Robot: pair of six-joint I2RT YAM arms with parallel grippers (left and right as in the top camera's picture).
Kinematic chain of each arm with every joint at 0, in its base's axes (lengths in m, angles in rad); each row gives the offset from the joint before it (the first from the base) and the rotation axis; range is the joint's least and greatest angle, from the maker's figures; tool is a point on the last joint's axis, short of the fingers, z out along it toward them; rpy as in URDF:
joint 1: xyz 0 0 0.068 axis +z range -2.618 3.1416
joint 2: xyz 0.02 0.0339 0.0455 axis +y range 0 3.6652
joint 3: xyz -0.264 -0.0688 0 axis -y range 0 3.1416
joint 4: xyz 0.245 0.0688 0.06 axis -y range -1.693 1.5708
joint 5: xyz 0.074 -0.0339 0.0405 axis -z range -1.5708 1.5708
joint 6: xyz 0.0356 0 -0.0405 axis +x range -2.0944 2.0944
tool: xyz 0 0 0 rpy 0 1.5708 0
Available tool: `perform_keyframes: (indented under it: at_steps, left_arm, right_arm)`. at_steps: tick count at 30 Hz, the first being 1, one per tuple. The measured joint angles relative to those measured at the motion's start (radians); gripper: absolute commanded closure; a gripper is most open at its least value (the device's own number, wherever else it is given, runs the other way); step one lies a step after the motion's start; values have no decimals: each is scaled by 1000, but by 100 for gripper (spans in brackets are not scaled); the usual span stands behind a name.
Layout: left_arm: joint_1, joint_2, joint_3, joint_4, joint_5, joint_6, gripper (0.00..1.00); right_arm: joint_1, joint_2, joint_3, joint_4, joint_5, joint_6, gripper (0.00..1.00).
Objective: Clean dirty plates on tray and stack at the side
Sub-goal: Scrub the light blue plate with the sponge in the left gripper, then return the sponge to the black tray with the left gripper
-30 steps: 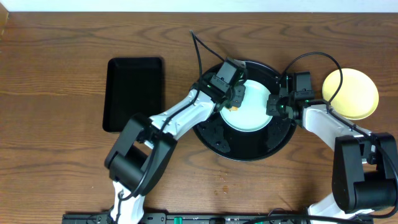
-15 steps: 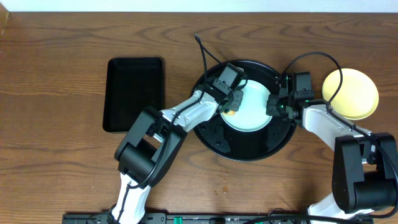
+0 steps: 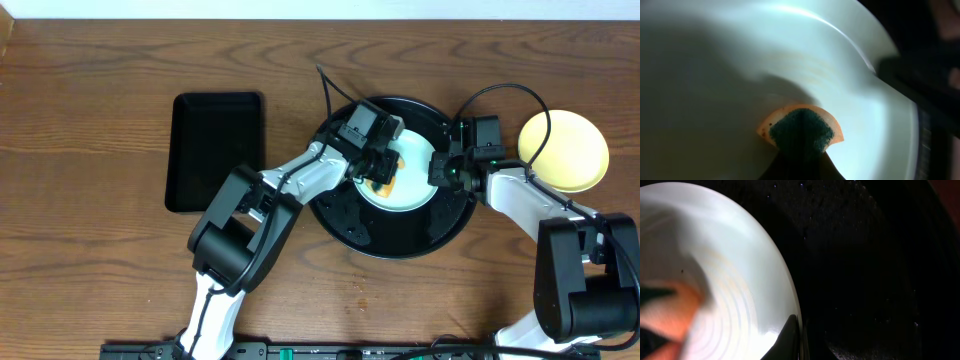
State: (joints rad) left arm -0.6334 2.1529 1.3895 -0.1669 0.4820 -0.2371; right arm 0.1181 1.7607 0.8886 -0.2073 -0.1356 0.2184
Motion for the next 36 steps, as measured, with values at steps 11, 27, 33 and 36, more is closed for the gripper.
perform_keyframes:
  at_steps: [11, 27, 33, 36]
  left_arm:
    - [61, -2, 98, -23, 120, -3, 92]
    - [379, -195, 141, -437, -253, 2, 92]
    - [551, -194, 131, -513, -411, 5, 92]
    - [616, -194, 109, -513, -442, 6, 92]
  right_arm:
    - [0, 0, 0, 0, 0, 0, 99]
    - [0, 0, 0, 0, 1, -3, 89]
    - [0, 0, 0, 0, 1, -3, 87]
    - [0, 0, 0, -1, 1, -3, 86]
